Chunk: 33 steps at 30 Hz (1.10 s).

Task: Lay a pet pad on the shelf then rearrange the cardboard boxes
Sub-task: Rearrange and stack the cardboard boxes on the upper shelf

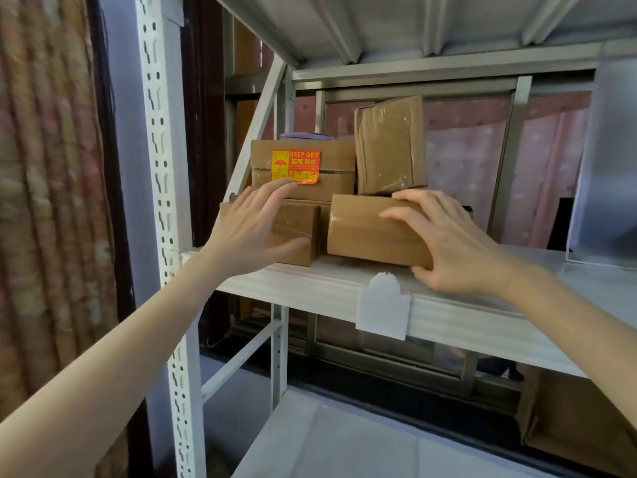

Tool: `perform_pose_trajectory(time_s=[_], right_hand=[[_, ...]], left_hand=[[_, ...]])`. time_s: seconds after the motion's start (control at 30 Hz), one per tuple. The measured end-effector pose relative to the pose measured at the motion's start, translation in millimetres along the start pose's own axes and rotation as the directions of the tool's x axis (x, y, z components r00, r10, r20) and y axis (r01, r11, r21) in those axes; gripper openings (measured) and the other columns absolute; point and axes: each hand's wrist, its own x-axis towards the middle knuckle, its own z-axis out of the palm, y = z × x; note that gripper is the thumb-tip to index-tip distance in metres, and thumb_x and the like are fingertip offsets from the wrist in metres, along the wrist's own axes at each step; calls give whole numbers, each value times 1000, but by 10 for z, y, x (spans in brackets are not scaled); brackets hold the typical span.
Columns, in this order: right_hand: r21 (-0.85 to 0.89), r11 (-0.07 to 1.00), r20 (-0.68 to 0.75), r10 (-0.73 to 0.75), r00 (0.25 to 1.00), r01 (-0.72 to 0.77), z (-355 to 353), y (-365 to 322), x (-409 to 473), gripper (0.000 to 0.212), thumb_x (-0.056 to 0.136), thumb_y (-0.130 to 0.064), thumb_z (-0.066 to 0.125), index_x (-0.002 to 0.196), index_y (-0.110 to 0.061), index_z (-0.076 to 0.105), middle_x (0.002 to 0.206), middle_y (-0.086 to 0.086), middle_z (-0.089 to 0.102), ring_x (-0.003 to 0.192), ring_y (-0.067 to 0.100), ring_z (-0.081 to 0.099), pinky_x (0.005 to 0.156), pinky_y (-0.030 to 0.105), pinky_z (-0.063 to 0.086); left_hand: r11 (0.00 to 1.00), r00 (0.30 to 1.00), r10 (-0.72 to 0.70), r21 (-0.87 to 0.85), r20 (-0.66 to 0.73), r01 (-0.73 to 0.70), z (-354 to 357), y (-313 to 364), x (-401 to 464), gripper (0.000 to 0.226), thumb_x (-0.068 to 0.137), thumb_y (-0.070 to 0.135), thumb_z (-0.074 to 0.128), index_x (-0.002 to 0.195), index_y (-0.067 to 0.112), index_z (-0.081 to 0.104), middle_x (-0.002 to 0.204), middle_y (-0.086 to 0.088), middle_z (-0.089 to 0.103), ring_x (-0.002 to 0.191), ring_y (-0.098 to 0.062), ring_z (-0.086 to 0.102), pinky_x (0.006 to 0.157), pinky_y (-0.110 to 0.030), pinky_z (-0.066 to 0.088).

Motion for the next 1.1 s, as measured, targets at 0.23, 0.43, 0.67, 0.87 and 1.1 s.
perform_pose_trajectory(time_s=[0.23,0.43,0.67,0.87,1.1], right_hand=[[89,996,29,-27,999,24,128,-77,54,78,76,-21,73,140,-27,30,148,-6,26,137,12,22,110,24,16],[120,993,18,-23,1000,20,88,-75,-20,79,84,-34,63,146,-33,14,157,-12,13,143,7,12,115,28,6],[43,997,-68,73,995,-70,-320,277,-374,75,86,-38,58,147,-29,15,158,-5,15,144,12,15,119,41,11],[-55,979,-98,192,976,-198,-865,898,-1105,78,83,-41,62,147,-27,19,157,-4,19,142,16,22,117,43,21],[-122,925,-92,351,932,-360,-1378,1814,-2110,81,79,-39,67,145,-27,23,156,-3,20,140,21,27,114,41,24]], left_hand=[[983,975,183,7,127,-185,112,520,278,81,86,55,52,149,25,12,156,3,23,143,-16,21,118,-43,7],[987,981,153,27,120,-157,153,625,284,73,84,58,48,146,28,23,150,5,35,140,-17,29,118,-46,9],[973,975,213,-81,-58,-217,27,1232,663,76,86,57,47,149,27,16,158,4,19,143,-16,22,116,-39,9],[950,959,270,-142,-84,-279,167,2190,1105,77,84,60,43,148,28,17,157,2,19,143,-20,22,116,-46,17],[926,953,299,-230,-42,-301,490,3382,1599,81,79,64,42,148,28,18,157,-2,20,142,-22,23,115,-43,17]])
